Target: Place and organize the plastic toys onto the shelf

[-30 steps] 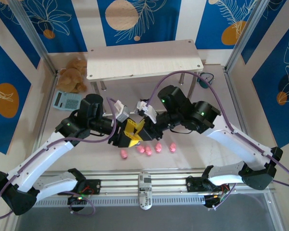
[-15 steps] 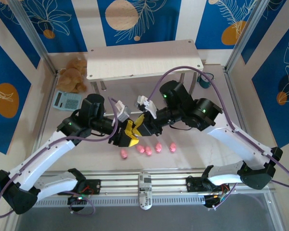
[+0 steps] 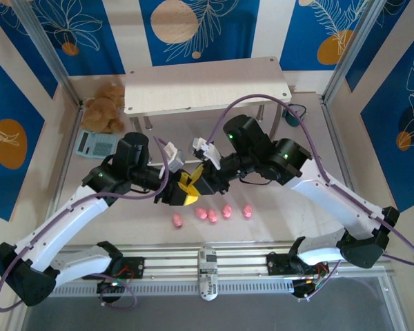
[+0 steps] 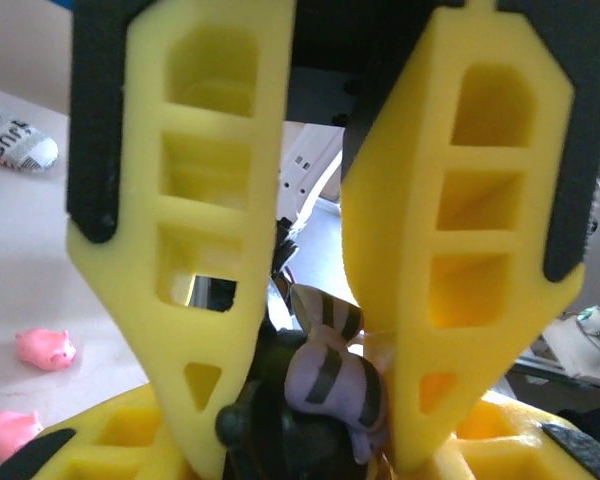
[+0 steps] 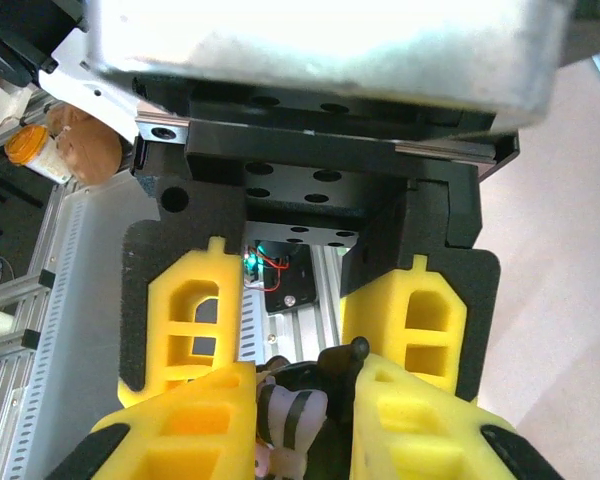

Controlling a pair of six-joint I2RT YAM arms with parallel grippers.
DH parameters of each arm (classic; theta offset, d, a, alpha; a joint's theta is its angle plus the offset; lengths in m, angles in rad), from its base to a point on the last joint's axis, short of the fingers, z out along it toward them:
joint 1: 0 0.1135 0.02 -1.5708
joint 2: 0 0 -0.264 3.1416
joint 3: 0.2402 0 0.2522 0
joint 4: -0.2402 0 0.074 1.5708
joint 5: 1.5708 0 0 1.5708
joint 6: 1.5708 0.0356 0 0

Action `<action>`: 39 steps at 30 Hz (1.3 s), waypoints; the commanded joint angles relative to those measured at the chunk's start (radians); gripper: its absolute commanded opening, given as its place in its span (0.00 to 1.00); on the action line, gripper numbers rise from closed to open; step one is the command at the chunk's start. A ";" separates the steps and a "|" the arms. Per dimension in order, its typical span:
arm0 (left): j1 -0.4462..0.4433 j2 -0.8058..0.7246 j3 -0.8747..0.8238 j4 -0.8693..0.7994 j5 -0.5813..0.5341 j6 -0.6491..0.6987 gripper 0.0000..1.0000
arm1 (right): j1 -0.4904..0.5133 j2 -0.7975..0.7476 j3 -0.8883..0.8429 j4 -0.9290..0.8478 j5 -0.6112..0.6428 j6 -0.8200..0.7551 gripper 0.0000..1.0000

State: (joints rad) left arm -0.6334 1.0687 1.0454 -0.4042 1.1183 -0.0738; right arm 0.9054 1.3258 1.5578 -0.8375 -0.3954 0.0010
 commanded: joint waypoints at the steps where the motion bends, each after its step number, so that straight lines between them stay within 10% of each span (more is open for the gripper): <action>1: 0.010 0.016 0.018 -0.035 0.042 0.037 0.34 | 0.006 0.010 0.044 0.018 -0.040 -0.018 0.16; 22: 0.044 0.022 -0.009 -0.009 -0.256 0.083 0.20 | -0.185 -0.237 -0.108 0.325 0.080 0.192 0.69; 39: 0.047 0.153 -0.453 0.893 -0.910 0.013 0.13 | -0.365 -0.454 -0.252 0.271 0.210 0.209 0.75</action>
State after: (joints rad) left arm -0.5991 1.1862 0.6109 0.2401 0.3317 -0.0605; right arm 0.5529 0.8825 1.3136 -0.5510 -0.2016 0.1944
